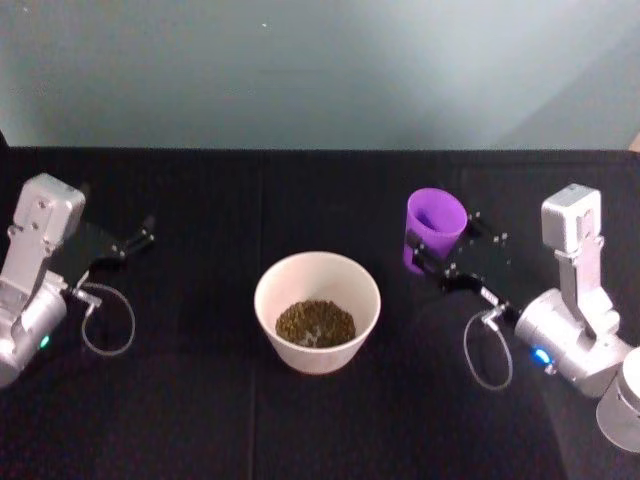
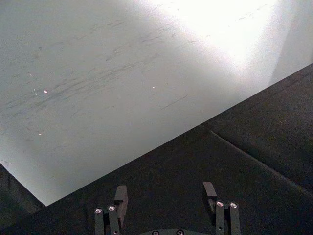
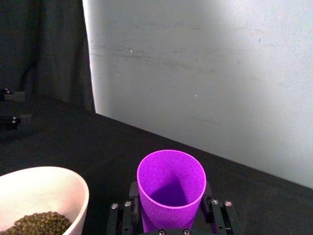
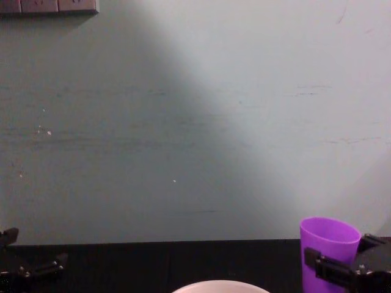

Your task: Pick up the cup and pour the mung beans from the cup into the bowl.

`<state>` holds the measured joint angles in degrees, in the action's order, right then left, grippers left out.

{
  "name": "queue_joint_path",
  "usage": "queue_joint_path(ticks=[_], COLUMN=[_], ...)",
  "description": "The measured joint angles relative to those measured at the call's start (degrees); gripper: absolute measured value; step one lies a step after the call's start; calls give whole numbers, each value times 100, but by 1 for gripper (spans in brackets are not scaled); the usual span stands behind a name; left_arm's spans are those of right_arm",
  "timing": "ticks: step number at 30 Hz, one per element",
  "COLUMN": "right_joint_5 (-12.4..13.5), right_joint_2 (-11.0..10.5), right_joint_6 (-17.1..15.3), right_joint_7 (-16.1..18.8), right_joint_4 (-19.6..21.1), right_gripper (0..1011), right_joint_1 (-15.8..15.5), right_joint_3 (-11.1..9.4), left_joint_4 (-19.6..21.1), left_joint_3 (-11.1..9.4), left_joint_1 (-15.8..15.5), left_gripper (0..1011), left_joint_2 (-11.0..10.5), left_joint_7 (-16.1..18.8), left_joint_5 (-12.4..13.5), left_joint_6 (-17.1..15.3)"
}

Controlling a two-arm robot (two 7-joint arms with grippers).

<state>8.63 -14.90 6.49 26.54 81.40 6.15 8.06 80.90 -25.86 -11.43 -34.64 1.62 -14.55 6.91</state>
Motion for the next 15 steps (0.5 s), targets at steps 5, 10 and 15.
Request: queue_joint_path(ticks=[5,10,15], right_joint_5=[190,229,247], right_joint_2=[42,91,133], right_joint_6=[-42,-186,-305], right_joint_7=[42,-118,-313], right_joint_4=[-256,-303,-328], right_gripper=[729,729,729], right_joint_1=[120,167,199], right_joint_3=[72,130,185], left_joint_4=[0,0,0], left_joint_3=[0,0,0], left_joint_1=[0,0,0], left_gripper=[1000,1000,1000], left_joint_2=[0,0,0], left_joint_7=[0,0,0], left_joint_5=[0,0,0], left_joint_6=[0,0,0])
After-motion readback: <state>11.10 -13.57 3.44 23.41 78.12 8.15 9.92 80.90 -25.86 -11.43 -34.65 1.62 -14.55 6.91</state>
